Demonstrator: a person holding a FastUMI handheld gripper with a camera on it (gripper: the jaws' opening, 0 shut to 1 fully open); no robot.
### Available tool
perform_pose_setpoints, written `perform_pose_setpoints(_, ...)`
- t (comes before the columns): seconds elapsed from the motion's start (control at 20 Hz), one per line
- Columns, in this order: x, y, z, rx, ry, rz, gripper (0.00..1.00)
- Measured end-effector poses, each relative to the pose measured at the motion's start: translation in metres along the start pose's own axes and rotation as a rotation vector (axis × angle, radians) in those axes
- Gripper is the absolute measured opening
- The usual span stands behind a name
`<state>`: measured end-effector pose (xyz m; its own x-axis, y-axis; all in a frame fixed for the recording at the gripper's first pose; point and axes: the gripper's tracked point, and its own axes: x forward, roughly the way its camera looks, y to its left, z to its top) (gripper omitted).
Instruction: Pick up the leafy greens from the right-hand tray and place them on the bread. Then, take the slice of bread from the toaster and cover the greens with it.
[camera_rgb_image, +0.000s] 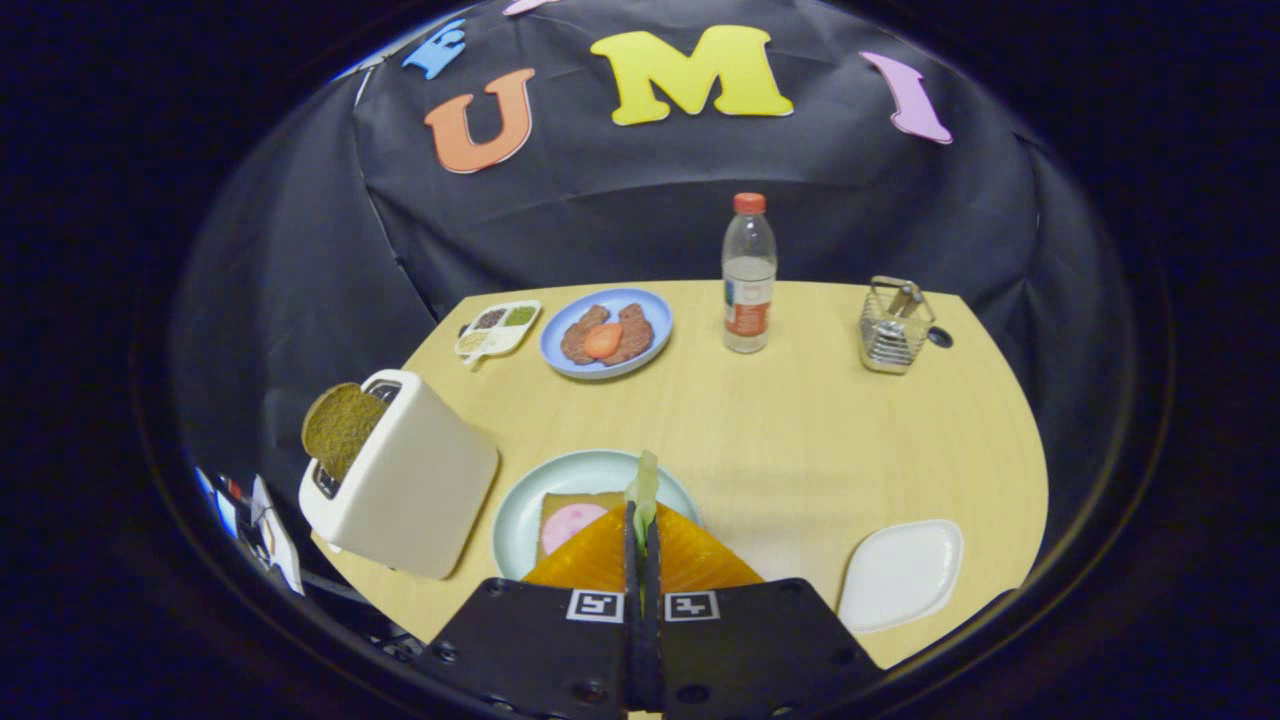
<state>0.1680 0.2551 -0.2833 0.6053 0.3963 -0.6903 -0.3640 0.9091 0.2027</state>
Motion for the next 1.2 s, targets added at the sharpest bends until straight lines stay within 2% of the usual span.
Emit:
perform_pose_setpoints(0.3, 0.064, 0.053, -0.010, 0.084, 0.051, 0.048, 0.00)
perform_pose_setpoints(0.45, 0.093, 0.048, -0.023, 0.104, 0.083, -0.006, 0.01)
perform_pose_setpoints(0.7, 0.103, 0.033, -0.029, 0.080, 0.089, -0.076, 0.05)
perform_pose_setpoints(0.75, 0.104, 0.031, -0.028, 0.073, 0.091, -0.090, 0.11)
perform_pose_setpoints(0.8, 0.102, 0.031, -0.028, 0.066, 0.091, -0.087, 0.14)
perform_pose_setpoints(0.9, 0.100, 0.028, -0.027, 0.041, 0.098, -0.091, 0.27)
perform_pose_setpoints(0.95, 0.096, 0.027, -0.025, 0.034, 0.095, -0.095, 0.44)
perform_pose_setpoints(1.1, 0.086, 0.025, -0.017, 0.019, 0.075, -0.105, 0.52)
perform_pose_setpoints(1.2, 0.072, 0.029, -0.014, 0.013, 0.068, -0.094, 0.66)
